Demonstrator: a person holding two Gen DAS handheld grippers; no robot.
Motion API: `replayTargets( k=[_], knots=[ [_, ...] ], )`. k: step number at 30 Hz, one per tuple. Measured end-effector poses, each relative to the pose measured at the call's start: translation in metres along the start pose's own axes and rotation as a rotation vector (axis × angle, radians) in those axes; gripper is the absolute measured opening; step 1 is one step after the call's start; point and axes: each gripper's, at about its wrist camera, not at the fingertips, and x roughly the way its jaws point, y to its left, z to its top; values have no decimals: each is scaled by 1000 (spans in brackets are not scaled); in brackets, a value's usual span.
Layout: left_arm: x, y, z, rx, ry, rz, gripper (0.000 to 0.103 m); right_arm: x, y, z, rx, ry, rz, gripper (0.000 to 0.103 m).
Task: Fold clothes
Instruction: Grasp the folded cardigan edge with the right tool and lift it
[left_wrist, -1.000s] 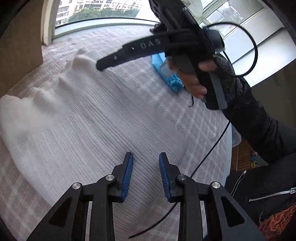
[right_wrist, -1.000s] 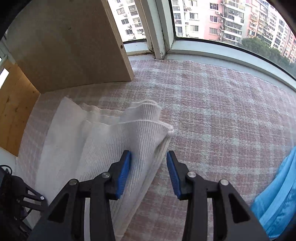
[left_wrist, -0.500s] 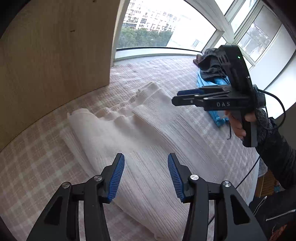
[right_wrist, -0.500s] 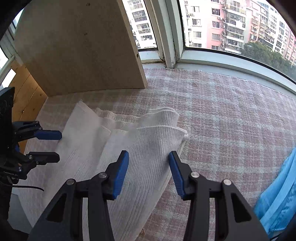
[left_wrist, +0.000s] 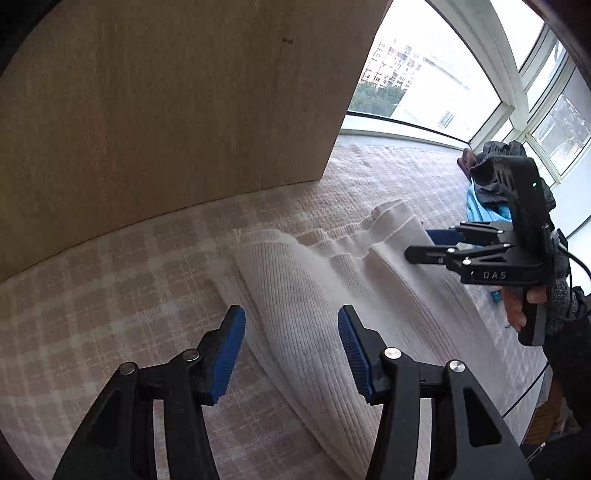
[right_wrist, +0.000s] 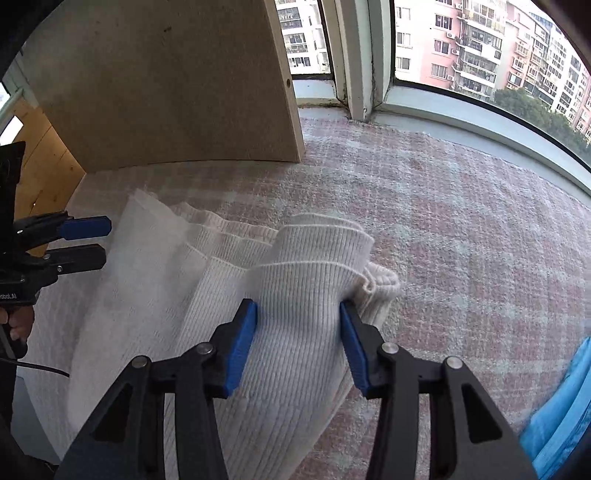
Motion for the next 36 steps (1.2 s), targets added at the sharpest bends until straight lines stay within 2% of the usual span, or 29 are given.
replayTargets(
  k=[2, 4, 5, 7, 9, 11, 14, 16, 17, 18, 19, 22, 23, 24, 25, 26, 27, 28, 30, 33, 36],
  knots=[
    [17, 0, 6, -2, 32, 14, 50, -6, -4, 0, 12, 19, -5, 45],
    [32, 6, 3, -1, 75, 78, 55, -16, -16, 0, 66, 13, -21, 45],
    [35, 11, 2, -20, 87, 86, 58, -21, -21, 0, 91, 9, -31, 46],
    [31, 23, 3, -108, 88, 47, 58, -23, -27, 4, 100, 3, -53, 53],
    [27, 26, 8, -125, 77, 69, 57, -18, -29, 8, 92, 11, -68, 54],
    [26, 25, 14, -117, 77, 92, 57, -7, -31, 13, 88, 33, -52, 55],
    [33, 28, 24, -128, 104, 82, 57, 3, -34, 19, 98, 43, -15, 57],
    [40, 30, 29, -126, 120, 91, 62, 8, -40, 21, 111, 46, 7, 69],
    [44, 31, 31, -127, 130, 93, 68, 10, -46, 21, 134, 48, 35, 73],
    [48, 34, 31, -135, 140, 87, 74, 12, -52, 20, 156, 47, 64, 75],
    [51, 37, 31, -151, 146, 76, 75, 11, -56, 20, 169, 37, 92, 76],
    [57, 37, 30, -140, 146, 63, 77, 10, -57, 20, 154, 53, 102, 75],
    [58, 36, 30, -129, 144, 57, 73, 10, -57, 20, 149, 53, 105, 73],
    [59, 34, 29, -112, 143, 44, 65, 12, -56, 21, 144, 52, 120, 67],
    [59, 32, 28, -97, 140, 33, 63, 13, -56, 22, 143, 53, 139, 51],
    [60, 31, 28, -87, 136, 24, 57, 14, -57, 23, 156, 61, 175, 41],
    [60, 31, 28, -80, 134, 10, 47, 15, -58, 23, 168, 68, 207, 37],
    [61, 30, 27, -76, 133, -9, 43, 15, -59, 23, 173, 72, 224, 33],
    [62, 27, 27, -55, 133, -36, 31, 14, -60, 23, 172, 77, 241, 29],
    [60, 26, 25, -45, 129, -53, 24, 2, -58, 22, 170, 54, 235, 26],
    [43, 29, 22, -76, 96, -105, 23, -26, -49, 20, 149, 1, 241, 25]
  ],
)
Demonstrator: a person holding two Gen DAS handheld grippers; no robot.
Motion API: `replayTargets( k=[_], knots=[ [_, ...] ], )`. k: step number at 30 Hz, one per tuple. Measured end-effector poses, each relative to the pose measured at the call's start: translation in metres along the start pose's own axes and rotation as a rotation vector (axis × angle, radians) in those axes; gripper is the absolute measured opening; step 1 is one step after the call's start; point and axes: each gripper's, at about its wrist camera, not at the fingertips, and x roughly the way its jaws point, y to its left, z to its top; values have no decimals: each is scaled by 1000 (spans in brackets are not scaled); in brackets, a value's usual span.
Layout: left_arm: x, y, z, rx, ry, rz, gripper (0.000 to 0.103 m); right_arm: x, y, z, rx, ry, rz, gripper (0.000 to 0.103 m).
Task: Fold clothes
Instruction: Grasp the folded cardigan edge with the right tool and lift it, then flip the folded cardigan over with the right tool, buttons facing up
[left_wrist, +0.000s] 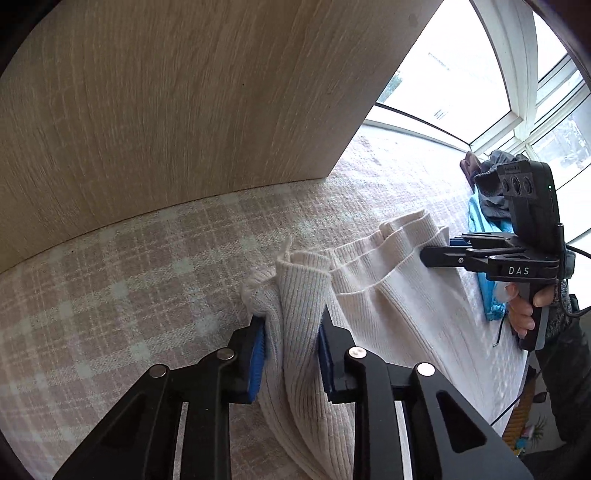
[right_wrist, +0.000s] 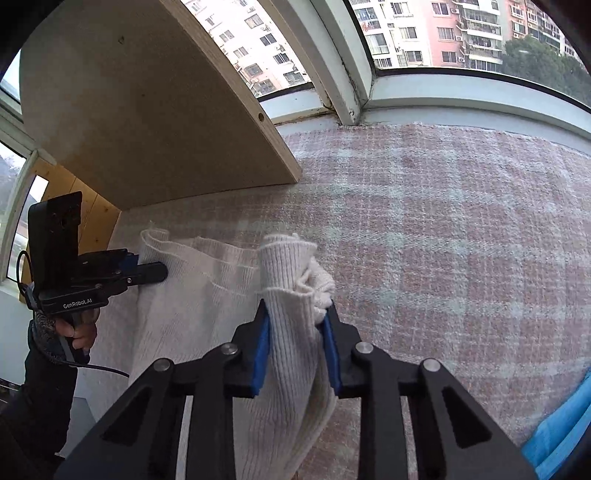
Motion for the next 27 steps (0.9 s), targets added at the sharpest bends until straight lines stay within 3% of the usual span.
replayTargets(
  k=[7, 12, 15, 18, 20, 24, 27],
  knots=[
    [-93, -24, -15, 58, -116, -61, 22, -95, 59, -10, -150, -162, -8, 24],
    [-173, -54, -3, 151, -262, -18, 22, -154, 110, -2, -279, -312, -59, 24],
    [-212, -81, -19, 250, -349, 39, 22, -165, 124, -28, -336, -334, -106, 24],
    [-214, -101, -55, 339, -362, 102, 22, -148, 129, -74, -393, -315, -169, 24],
    [-196, -106, -90, 381, -329, 106, 22, -118, 116, -114, -369, -256, -164, 24],
    [-127, -100, -166, 352, -161, 54, 22, -43, 85, -189, -326, -102, -208, 23],
    [-85, -90, -204, 293, -63, 51, 22, -20, 75, -221, -337, -11, -291, 23]
  ],
)
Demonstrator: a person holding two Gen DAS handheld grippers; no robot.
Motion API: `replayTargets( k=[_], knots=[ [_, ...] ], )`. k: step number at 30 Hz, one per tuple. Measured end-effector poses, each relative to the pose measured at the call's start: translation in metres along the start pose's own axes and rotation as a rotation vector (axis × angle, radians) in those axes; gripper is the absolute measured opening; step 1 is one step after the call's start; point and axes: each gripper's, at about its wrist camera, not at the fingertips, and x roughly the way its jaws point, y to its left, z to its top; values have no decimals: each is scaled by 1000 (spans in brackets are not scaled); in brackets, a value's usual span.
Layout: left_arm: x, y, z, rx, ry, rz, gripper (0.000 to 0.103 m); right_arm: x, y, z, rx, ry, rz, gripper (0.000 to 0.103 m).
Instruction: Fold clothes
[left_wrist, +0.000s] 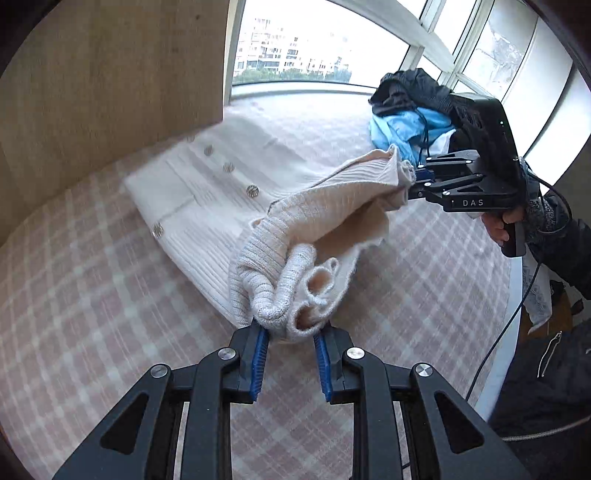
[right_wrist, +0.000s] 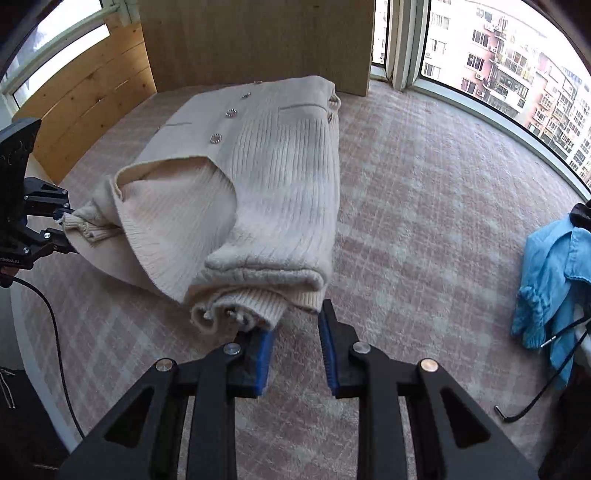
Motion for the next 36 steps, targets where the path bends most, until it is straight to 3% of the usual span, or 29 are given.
replayTargets(
  k=[3, 6, 8, 10, 11, 13, 16, 19, 25, 29, 32, 36],
  knots=[
    [18, -6, -27, -38, 54, -34, 23, -17, -2, -13, -12, 15, -16, 26],
    [0, -16, -38, -38, 56, -62, 24, -55, -13, -14, -20, -12, 32, 37],
    [-12, -17, -41, -69, 43, -79, 25, -70, -29, -3, 55, -40, 73, 46],
    [-18, -5, -35, -159, 7, -97, 26, -71, -45, 20, 150, -63, 163, 53],
    [-18, 5, -30, -221, -10, -119, 32, -65, -53, 33, 195, -70, 194, 58],
    [-10, 25, -18, -356, -44, -137, 34, -46, -64, 58, 258, -43, 260, 59],
    [10, 49, -4, -551, -58, -178, 37, -10, -63, 79, 311, 37, 304, 59],
    [28, 65, 5, -676, -56, -176, 39, 22, -62, 100, 306, 82, 319, 59],
    [58, 70, 18, -727, -19, -140, 41, 53, -41, 117, 198, 120, 294, 59],
    [65, 66, 21, -718, -10, -138, 48, 66, -33, 111, 190, 135, 350, 60],
    [71, 59, 26, -694, 2, -130, 55, 65, -22, 109, 131, 124, 327, 61],
    [78, 45, 36, -626, 18, -105, 62, 65, -9, 109, 78, 134, 338, 46]
  ],
)
